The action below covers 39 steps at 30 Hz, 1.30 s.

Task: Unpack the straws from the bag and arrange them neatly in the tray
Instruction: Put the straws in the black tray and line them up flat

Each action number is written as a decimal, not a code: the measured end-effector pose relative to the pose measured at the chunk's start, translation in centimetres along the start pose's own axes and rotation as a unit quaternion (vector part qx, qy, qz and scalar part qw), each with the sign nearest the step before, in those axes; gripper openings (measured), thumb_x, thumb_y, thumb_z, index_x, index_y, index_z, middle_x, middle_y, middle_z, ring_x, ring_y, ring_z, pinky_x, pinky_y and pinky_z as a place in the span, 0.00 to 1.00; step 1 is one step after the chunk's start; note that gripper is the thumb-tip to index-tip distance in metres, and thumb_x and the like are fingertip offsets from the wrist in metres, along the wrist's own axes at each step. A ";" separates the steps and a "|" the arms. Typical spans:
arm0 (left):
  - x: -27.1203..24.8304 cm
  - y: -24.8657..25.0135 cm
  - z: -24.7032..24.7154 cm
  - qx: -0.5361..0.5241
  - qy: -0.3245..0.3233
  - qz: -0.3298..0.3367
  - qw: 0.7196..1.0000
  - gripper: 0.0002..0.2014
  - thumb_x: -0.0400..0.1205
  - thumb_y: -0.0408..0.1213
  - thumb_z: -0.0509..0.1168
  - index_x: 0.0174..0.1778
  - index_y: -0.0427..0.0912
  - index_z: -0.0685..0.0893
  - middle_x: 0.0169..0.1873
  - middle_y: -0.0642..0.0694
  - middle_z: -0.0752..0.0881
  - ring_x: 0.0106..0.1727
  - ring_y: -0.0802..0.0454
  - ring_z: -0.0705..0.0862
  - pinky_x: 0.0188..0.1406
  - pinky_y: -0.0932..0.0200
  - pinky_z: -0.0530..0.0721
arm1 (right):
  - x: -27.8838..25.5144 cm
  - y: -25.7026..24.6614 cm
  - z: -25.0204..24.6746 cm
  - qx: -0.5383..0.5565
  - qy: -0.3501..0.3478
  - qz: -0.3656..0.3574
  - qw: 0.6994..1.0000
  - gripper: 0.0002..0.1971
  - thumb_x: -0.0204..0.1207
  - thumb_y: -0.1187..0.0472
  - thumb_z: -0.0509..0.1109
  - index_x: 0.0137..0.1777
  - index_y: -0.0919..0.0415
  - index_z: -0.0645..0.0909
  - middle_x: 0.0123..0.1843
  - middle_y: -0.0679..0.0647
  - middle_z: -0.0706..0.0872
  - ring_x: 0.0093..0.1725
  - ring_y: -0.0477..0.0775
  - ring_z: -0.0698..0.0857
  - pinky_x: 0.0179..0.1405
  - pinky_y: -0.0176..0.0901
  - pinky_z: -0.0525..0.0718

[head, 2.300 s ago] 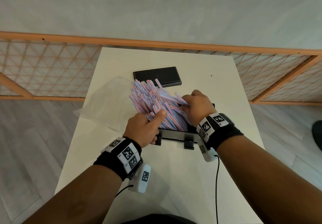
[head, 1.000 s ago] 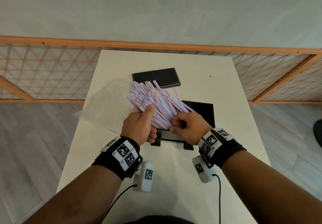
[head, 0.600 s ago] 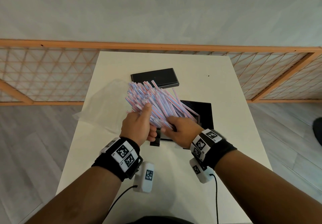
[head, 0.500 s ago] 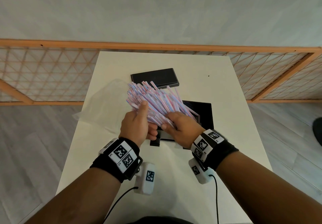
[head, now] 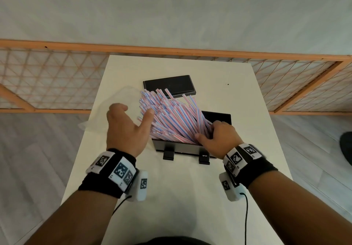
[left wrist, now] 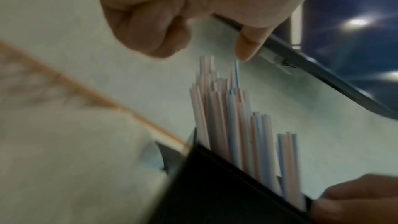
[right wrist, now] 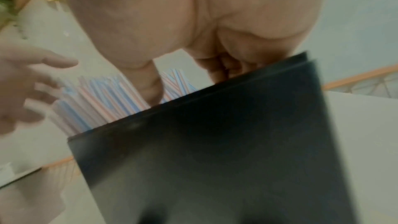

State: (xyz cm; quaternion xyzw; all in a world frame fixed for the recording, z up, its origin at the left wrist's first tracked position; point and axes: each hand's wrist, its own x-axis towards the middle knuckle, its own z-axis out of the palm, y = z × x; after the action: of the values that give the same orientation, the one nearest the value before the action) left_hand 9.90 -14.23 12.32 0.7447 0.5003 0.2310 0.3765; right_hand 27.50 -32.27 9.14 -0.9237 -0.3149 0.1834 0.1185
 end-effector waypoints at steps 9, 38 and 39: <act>-2.4 0.3 2.0 -0.143 -0.172 -0.143 0.964 0.30 0.76 0.74 0.61 0.52 0.48 0.79 0.44 0.40 0.85 0.27 0.46 0.84 0.23 0.56 0.82 | 1.3 -2.2 0.9 0.085 -0.022 -0.033 0.996 0.17 0.75 0.60 0.69 0.65 0.50 0.79 0.55 0.55 0.84 0.55 0.59 0.84 0.50 0.40 0.76; -1.7 0.6 2.3 -0.113 -0.180 -0.119 0.970 0.31 0.81 0.66 0.63 0.38 0.37 0.86 0.32 0.41 0.88 0.27 0.47 0.87 0.30 0.49 0.92 | 0.0 -1.0 1.4 0.104 -0.082 -0.127 0.983 0.18 0.78 0.40 0.66 0.34 0.51 0.79 0.32 0.47 0.82 0.36 0.49 0.83 0.40 0.45 0.83; -1.7 0.6 2.3 -0.113 -0.180 -0.118 0.970 0.30 0.81 0.66 0.63 0.38 0.37 0.86 0.31 0.41 0.88 0.28 0.47 0.87 0.31 0.47 0.93 | 0.1 -1.0 1.5 0.087 -0.092 -0.127 0.984 0.20 0.79 0.39 0.63 0.33 0.50 0.77 0.31 0.48 0.81 0.36 0.50 0.82 0.39 0.45 0.82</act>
State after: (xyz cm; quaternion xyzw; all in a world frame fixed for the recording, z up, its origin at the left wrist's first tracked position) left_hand 11.25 -16.72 11.42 0.6624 0.4787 0.1023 0.5671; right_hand 26.39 -31.33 8.07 -0.8415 -0.4219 0.2776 0.1917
